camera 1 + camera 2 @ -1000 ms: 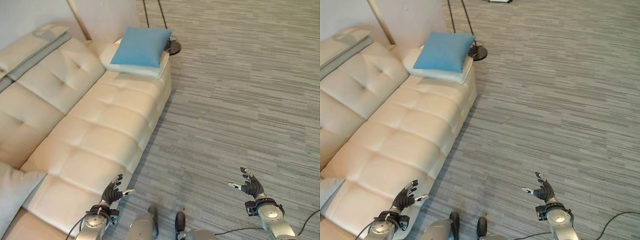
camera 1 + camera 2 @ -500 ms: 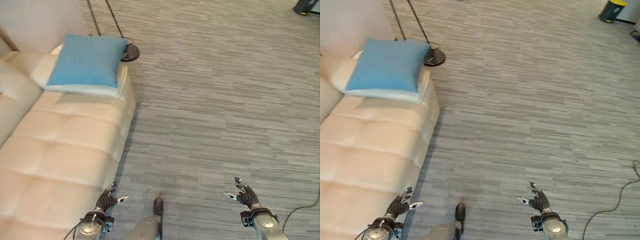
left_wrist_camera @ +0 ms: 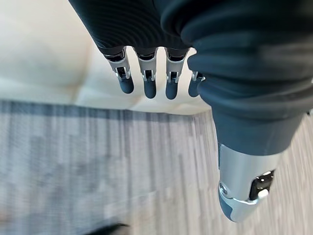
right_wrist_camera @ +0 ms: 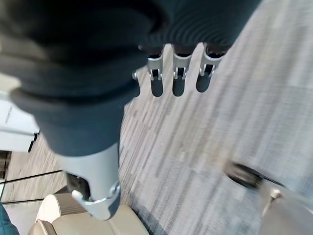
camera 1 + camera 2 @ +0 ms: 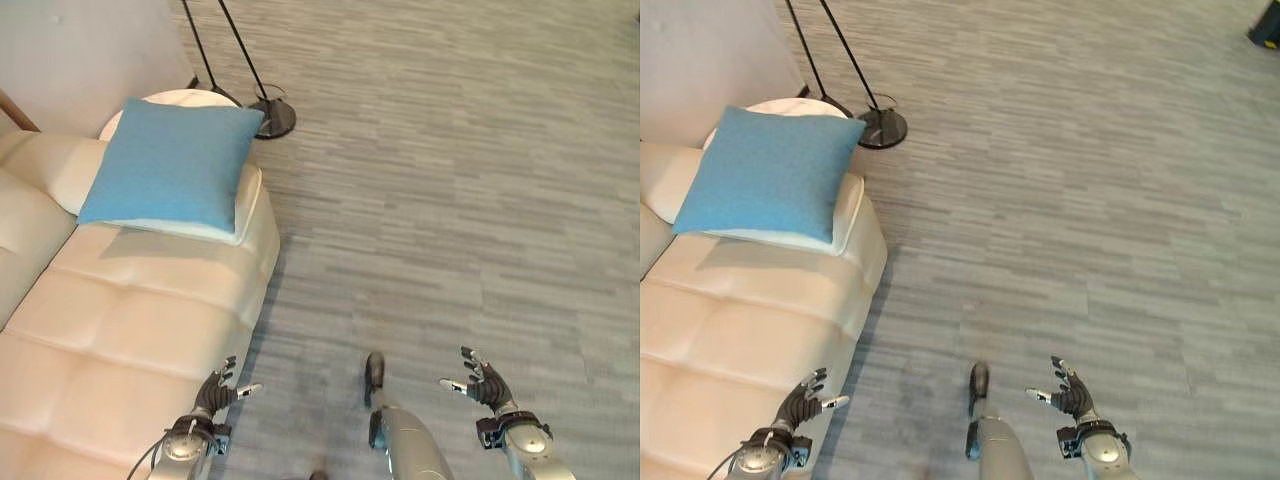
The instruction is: Pick up all the scattered cushions and arrange them neatly on the sofa.
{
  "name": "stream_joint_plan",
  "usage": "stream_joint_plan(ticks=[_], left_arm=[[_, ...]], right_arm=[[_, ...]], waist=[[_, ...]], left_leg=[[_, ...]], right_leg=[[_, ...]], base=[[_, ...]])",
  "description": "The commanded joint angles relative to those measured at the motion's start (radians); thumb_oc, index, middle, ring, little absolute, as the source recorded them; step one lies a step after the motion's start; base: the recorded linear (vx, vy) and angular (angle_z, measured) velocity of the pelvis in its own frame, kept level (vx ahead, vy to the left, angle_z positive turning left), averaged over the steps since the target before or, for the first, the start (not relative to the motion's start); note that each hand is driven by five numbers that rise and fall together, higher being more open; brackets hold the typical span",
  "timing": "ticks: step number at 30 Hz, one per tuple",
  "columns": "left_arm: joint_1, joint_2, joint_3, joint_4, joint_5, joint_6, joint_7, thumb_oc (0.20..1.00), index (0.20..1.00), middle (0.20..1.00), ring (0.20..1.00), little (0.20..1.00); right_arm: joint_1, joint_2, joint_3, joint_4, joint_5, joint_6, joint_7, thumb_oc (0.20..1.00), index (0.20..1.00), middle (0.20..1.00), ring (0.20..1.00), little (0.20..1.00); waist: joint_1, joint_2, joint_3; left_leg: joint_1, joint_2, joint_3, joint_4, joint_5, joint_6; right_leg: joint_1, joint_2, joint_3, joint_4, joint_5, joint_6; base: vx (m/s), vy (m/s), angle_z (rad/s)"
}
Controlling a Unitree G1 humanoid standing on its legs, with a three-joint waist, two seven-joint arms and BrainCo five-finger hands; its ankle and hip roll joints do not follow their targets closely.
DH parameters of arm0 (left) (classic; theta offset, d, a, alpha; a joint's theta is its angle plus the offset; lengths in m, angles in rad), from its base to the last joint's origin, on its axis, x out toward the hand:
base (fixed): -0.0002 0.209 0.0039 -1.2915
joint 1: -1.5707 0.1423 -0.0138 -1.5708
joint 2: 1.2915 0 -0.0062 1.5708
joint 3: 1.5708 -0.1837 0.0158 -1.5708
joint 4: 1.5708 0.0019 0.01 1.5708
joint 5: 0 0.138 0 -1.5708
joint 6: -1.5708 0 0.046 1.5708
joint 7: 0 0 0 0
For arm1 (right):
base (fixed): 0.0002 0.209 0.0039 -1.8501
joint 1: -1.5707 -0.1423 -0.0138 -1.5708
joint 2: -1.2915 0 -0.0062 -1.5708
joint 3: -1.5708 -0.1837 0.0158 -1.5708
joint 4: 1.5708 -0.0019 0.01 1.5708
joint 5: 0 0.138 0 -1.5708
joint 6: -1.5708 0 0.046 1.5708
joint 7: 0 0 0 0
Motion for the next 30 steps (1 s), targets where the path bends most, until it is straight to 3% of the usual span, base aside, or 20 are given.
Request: stream_joint_plan(ticks=[1, 5, 7, 9, 10, 13, 14, 15, 18, 19, 20, 21, 25, 26, 27, 28, 30], left_arm=[[-0.027, 0.023, -0.007, -0.082, 0.003, -0.048, 0.005, 1.0, 1.0, 1.0, 1.0, 1.0], [-0.036, 0.008, -0.013, -0.072, -0.009, -0.051, 0.005, 1.0, 1.0, 1.0, 1.0, 1.0], [-0.04, 0.006, -0.018, -0.071, -0.008, -0.049, 0.004, 1.0, 1.0, 1.0, 1.0, 1.0], [-0.048, 0.007, -0.023, -0.064, -0.003, -0.048, 0.008, 1.0, 1.0, 1.0, 1.0, 1.0], [-0.053, 0.007, -0.026, -0.068, -0.004, -0.047, 0.011, 1.0, 1.0, 1.0, 1.0, 1.0], [-0.056, 0.01, -0.023, -0.071, 0.0, -0.045, 0.021, 1.0, 1.0, 1.0, 1.0, 1.0], [-0.049, 0.008, -0.015, -0.069, 0.001, -0.043, 0.027, 1.0, 1.0, 1.0, 1.0, 1.0], [-0.048, 0.008, -0.015, -0.069, 0.001, -0.043, 0.027, 1.0, 1.0, 1.0, 1.0, 1.0], [-0.01, 0.017, 0.021, -0.077, -0.005, -0.039, 0.03, 1.0, 1.0, 1.0, 1.0, 1.0], [-0.001, 0.023, 0.026, -0.079, -0.003, -0.035, 0.027, 1.0, 1.0, 1.0, 1.0, 1.0], [0.009, 0.03, 0.04, -0.072, -0.001, -0.031, 0.023, 1.0, 1.0, 1.0, 1.0, 1.0], [0.01, 0.032, 0.04, -0.072, -0.001, -0.031, 0.023, 1.0, 1.0, 1.0, 1.0, 1.0], [0.013, 0.066, 0.067, -0.074, 0.001, -0.029, 0.031, 1.0, 1.0, 1.0, 1.0, 1.0], [0.009, 0.069, 0.07, -0.075, 0.001, -0.026, 0.034, 1.0, 1.0, 1.0, 1.0, 1.0], [0.009, 0.068, 0.075, -0.083, -0.006, -0.028, 0.042, 1.0, 1.0, 1.0, 1.0, 1.0], [0.011, 0.064, 0.085, -0.075, -0.017, -0.032, 0.054, 1.0, 1.0, 1.0, 1.0, 1.0], [0.012, 0.056, 0.088, -0.069, -0.031, -0.034, 0.06, 1.0, 1.0, 1.0, 1.0, 1.0]], right_arm=[[-0.076, -0.072, -0.044, -0.06, 0.042, -0.043, -0.02, 1.0, 1.0, 1.0, 1.0, 1.0], [-0.081, -0.079, -0.053, -0.056, 0.054, -0.047, -0.022, 1.0, 1.0, 1.0, 1.0, 1.0], [-0.08, -0.08, -0.061, -0.046, 0.059, -0.047, -0.031, 1.0, 1.0, 1.0, 1.0, 1.0], [-0.073, -0.081, -0.068, -0.035, 0.057, -0.049, -0.045, 1.0, 1.0, 1.0, 1.0, 1.0], [-0.072, -0.081, -0.07, -0.033, 0.052, -0.047, -0.056, 1.0, 1.0, 1.0, 1.0, 1.0], [-0.067, -0.076, -0.072, -0.031, 0.041, -0.043, -0.066, 1.0, 1.0, 1.0, 1.0, 1.0], [-0.055, -0.072, -0.075, -0.032, 0.025, -0.034, -0.064, 1.0, 1.0, 1.0, 1.0, 1.0], [-0.054, -0.071, -0.075, -0.032, 0.024, -0.034, -0.064, 1.0, 1.0, 1.0, 1.0, 1.0], [-0.035, -0.063, -0.08, -0.041, -0.005, -0.015, -0.051, 1.0, 1.0, 1.0, 1.0, 1.0], [-0.028, -0.059, -0.084, -0.048, -0.011, -0.011, -0.048, 1.0, 1.0, 1.0, 1.0, 1.0], [-0.021, -0.052, -0.089, -0.049, -0.02, -0.005, -0.041, 1.0, 1.0, 1.0, 1.0, 1.0], [-0.021, -0.051, -0.089, -0.049, -0.02, -0.004, -0.041, 1.0, 1.0, 1.0, 1.0, 1.0], [-0.034, -0.032, -0.076, -0.066, -0.031, -0.013, -0.04, 1.0, 1.0, 1.0, 1.0, 1.0], [-0.039, -0.027, -0.076, -0.072, -0.032, -0.011, -0.04, 1.0, 1.0, 1.0, 1.0, 1.0], [-0.046, -0.025, -0.066, -0.073, -0.035, -0.016, -0.042, 1.0, 1.0, 1.0, 1.0, 1.0], [-0.056, -0.021, -0.061, -0.073, -0.038, -0.015, -0.044, 1.0, 1.0, 1.0, 1.0, 1.0], [-0.062, -0.022, -0.058, -0.072, -0.034, -0.014, -0.046, 1.0, 1.0, 1.0, 1.0, 1.0]], waist=[[0.003, 0.044, 0.02], [0.03, 0.041, 0.017], [0.04, 0.045, 0.018], [0.055, 0.067, 0.02], [0.063, 0.065, 0.027], [0.062, 0.068, 0.02], [0.061, 0.069, 0.0], [0.06, 0.066, 0.0], [0.078, 0.062, -0.036], [0.081, 0.056, -0.042], [0.094, 0.033, -0.058], [0.093, 0.032, -0.059], [0.112, -0.008, -0.056], [0.115, -0.006, -0.049], [0.116, 0.003, -0.037], [0.107, 0.023, -0.02], [0.098, 0.033, -0.007]], left_leg=[[-0.098, 0.156, 0.064, 0.026, 0.178, -0.029], [-0.206, 0.1, 0.079, -0.061, 0.097, 0.001], [-0.27, 0.104, 0.124, -0.127, 0.122, -0.004], [-0.328, 0.137, 0.185, -0.24, 0.246, -0.033], [-0.338, 0.145, 0.213, -0.289, 0.269, -0.04], [-0.351, 0.177, 0.296, -0.372, 0.304, -0.046], [-0.341, 0.198, 0.355, -0.407, 0.317, -0.054], [-0.336, 0.193, 0.355, -0.41, 0.315, -0.055], [-0.353, 0.24, 0.429, -0.358, 0.353, -0.057], [-0.355, 0.239, 0.425, -0.331, 0.357, -0.053], [-0.373, 0.222, 0.412, -0.262, 0.331, -0.039], [-0.376, 0.221, 0.412, -0.258, 0.327, -0.038], [-0.322, 0.145, 0.371, -0.241, 0.227, 0.029], [-0.307, 0.133, 0.359, -0.239, 0.208, 0.045], [-0.275, 0.12, 0.338, -0.243, 0.189, 0.059], [-0.216, 0.109, 0.291, -0.266, 0.174, 0.068], [-0.185, 0.106, 0.264, -0.28, 0.17, 0.067]], right_leg=[[0.111, 0.017, -0.022, -0.007, -0.111, 0.118], [0.181, 0.009, -0.02, -0.014, -0.166, 0.118], [0.216, 0.007, -0.033, -0.025, -0.184, 0.119], [0.267, 0.03, -0.059, -0.042, -0.211, 0.117], [0.298, 0.029, -0.066, -0.048, -0.226, 0.115], [0.337, 0.028, -0.091, -0.048, -0.251, 0.123], [0.385, 0.019, -0.105, -0.043, -0.28, 0.138], [0.389, 0.015, -0.105, -0.043, -0.284, 0.14], [0.485, -0.011, -0.121, -0.046, -0.313, 0.153], [0.502, -0.022, -0.128, -0.044, -0.316, 0.158], [0.517, -0.063, -0.139, -0.018, -0.3, 0.17], [0.516, -0.064, -0.14, -0.017, -0.301, 0.171], [0.434, -0.161, -0.126, 0.222, -0.103, 0.21], [0.408, -0.173, -0.118, 0.271, -0.086, 0.208], [0.351, -0.172, -0.104, 0.331, -0.076, 0.194], [0.26, -0.127, -0.078, 0.358, -0.131, 0.167], [0.213, -0.107, -0.079, 0.337, -0.162, 0.158]], base=[[0.34, -0.171, 0.33], [0.3, -0.074, -0.07], [0.25, -0.008, 0.01], [0.27, 0.027, 0.08], [0.36, 0.047, -0.02], [0.32, 0.088, 0.02], [0.27, 0.095, 0.01], [0.47, 0.158, 0.05], [0.45, 0.223, 0.23], [0.7, 0.378, 0.28], [0.4, 0.225, 0.2], [0.43, 0.298, 0.15], [0.26, 0.281, 0.45], [0.24, 0.264, 0.61], [0.32, 0.227, 0.92], [0.27, 0.158, 0.54], [0.22, 0.051, 0.91]])
